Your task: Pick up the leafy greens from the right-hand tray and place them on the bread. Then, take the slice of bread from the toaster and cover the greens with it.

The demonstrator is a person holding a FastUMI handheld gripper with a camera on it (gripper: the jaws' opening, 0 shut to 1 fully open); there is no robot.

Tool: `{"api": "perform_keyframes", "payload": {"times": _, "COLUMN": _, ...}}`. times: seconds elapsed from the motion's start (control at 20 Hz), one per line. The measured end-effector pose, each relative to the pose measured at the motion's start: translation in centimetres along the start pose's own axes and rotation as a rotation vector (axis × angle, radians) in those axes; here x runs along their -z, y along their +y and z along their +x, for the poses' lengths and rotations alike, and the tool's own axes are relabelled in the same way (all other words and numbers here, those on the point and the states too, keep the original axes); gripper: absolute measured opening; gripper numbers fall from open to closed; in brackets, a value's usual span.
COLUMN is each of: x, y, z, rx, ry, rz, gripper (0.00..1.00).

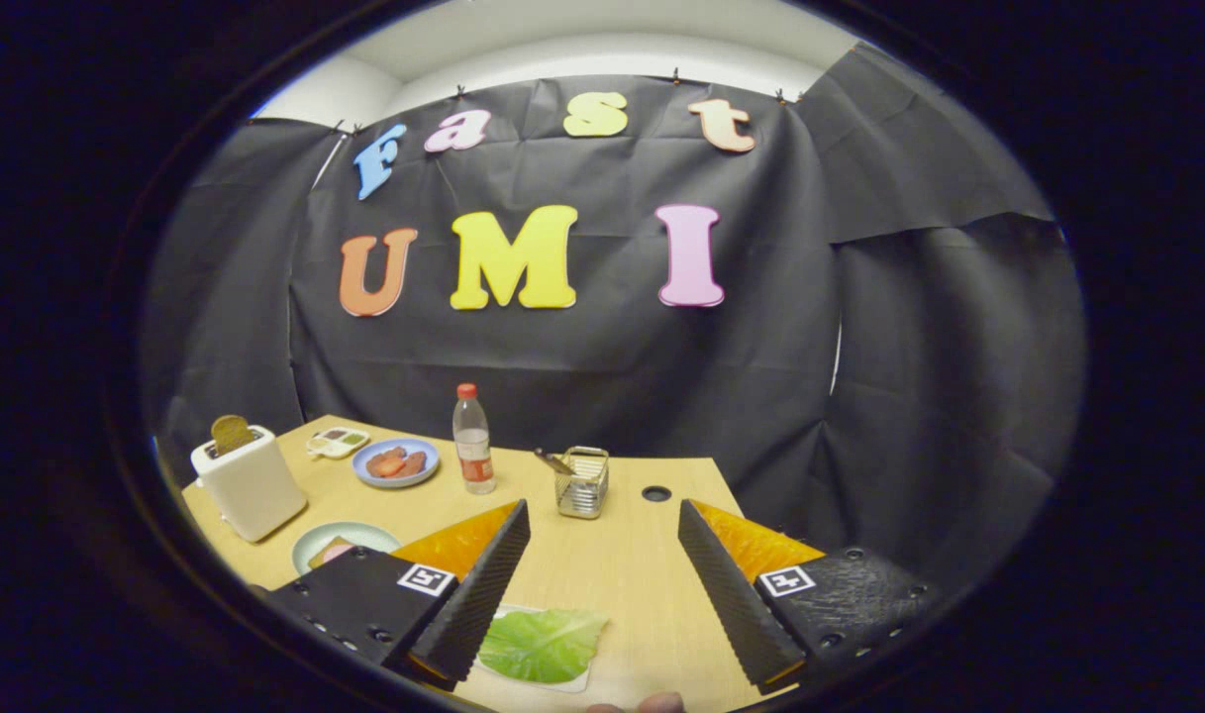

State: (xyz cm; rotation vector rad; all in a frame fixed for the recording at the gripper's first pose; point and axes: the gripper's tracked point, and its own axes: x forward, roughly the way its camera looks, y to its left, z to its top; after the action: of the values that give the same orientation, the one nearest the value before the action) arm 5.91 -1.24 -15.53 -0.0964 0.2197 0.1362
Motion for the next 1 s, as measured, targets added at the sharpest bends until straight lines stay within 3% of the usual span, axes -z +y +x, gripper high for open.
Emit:
{"api": "perform_keyframes", "payload": {"times": 0.85, "x": 19.5, "y": 0.2, "z": 9.9, "rx": -0.197, "ry": 0.444, "rz": 0.147, "gripper": 0.96}}
{"api": "perform_keyframes", "payload": {"times": 1.0, "x": 20.6, "y": 0.6, "z": 10.7, "rx": -0.223, "ry": 0.479, "rz": 0.18, "gripper": 0.89}}
